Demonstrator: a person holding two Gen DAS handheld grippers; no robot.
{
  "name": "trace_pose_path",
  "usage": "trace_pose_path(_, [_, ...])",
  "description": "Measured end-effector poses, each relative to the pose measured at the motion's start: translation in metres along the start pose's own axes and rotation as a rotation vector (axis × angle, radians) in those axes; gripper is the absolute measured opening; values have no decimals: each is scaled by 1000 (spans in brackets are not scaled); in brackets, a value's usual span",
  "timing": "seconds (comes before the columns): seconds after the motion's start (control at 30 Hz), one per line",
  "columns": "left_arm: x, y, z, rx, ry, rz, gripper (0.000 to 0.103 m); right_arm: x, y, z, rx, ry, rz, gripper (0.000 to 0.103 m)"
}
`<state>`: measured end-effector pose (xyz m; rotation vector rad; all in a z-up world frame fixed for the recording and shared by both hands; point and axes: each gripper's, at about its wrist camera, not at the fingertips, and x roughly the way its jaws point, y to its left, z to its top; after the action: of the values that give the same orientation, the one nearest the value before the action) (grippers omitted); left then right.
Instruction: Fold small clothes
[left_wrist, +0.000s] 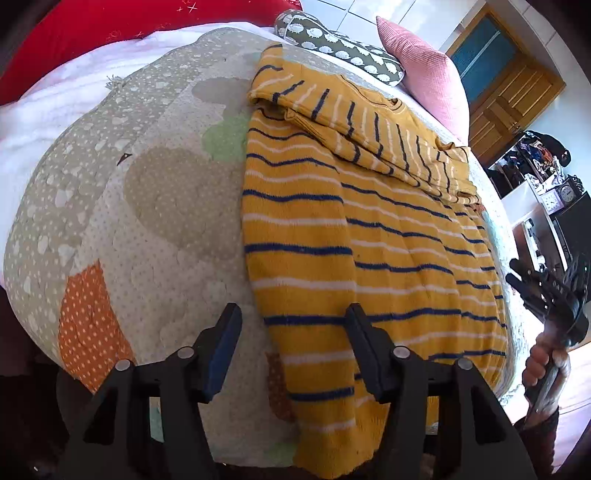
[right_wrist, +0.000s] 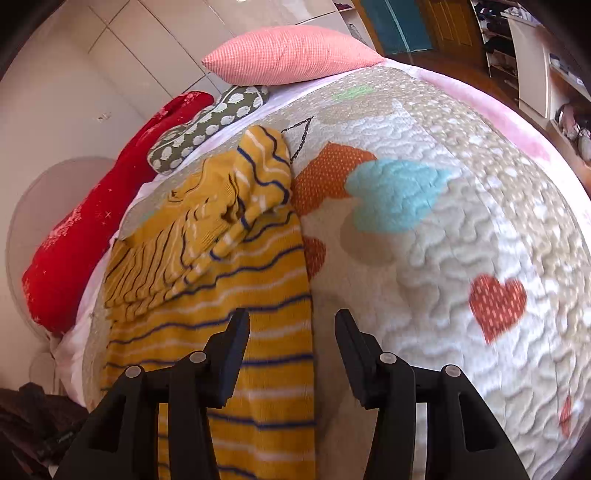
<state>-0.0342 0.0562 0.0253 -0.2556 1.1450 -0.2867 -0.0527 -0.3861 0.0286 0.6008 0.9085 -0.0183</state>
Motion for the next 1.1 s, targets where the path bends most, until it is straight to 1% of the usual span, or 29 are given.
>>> trace_pose_path(0.07, [-2, 0, -10, -12, 6, -36, 64, -20, -8, -27, 14, -10, 20, 54])
trace_pose_path(0.17, [-4, -1, -23, -17, 6, -86, 68, -39, -17, -62, 27, 10, 26, 54])
trace_pose_path(0.23, [-4, -4, -30, -16, 0, -128, 75, -46, -19, -80, 25, 19, 32, 54])
trace_pose_path(0.3, [-1, -6, -38, -17, 10, -186, 78, -51, -20, -92, 30, 2, 42, 55])
trace_pose_path(0.33, [0, -7, -42, -18, 13, -203, 80, -53, -22, -96, 41, -8, 51, 55])
trace_pose_path(0.43, [1, -14, -50, 6, 11, -224, 81, -57, -23, -108, 73, -36, 86, 57])
trace_pose_path(0.5, [1, -19, -53, 14, 30, -260, 80, -53, -19, -116, 83, -20, 134, 59])
trace_pose_path(0.53, [3, -22, -54, 25, 50, -284, 60, -52, -16, -120, 81, -18, 146, 60])
trace_pose_path(0.57, [5, -25, -56, 39, 73, -286, 42, -50, -12, -123, 73, -18, 151, 61])
trace_pose_path(0.6, [8, -27, -57, 48, 91, -272, 11, -49, -8, -126, 62, -20, 148, 61])
trace_pose_path(0.67, [9, -25, -58, 33, 87, -275, 9, -48, 1, -129, 44, -18, 159, 63])
trace_pose_path(0.77, [8, -18, -58, -7, 76, -293, 10, -43, 14, -130, 26, 24, 216, 63])
trace_pose_path(0.8, [8, -14, -57, -28, 75, -297, 16, -41, 17, -131, 19, 30, 217, 63])
trace_pose_path(0.83, [10, -12, -55, -42, 84, -313, 26, -39, 20, -131, 11, 30, 205, 63])
trace_pose_path(0.87, [14, -11, -53, -50, 98, -346, 32, -37, 21, -131, 9, 29, 200, 63])
trace_pose_path(0.9, [18, -10, -51, -55, 111, -368, 42, -35, 20, -130, 14, 29, 198, 63])
trace_pose_path(0.93, [22, -11, -50, -63, 123, -378, 45, -33, 18, -129, 26, 27, 199, 63])
trace_pose_path(1.0, [25, -19, -48, -48, 126, -344, 44, -29, 15, -126, 61, 18, 209, 63])
trace_pose_path(1.03, [24, -24, -48, -20, 121, -308, 35, -28, 15, -124, 67, 17, 204, 62])
trace_pose_path(1.1, [21, -33, -52, 33, 97, -205, 11, -28, 19, -124, 55, 21, 160, 56])
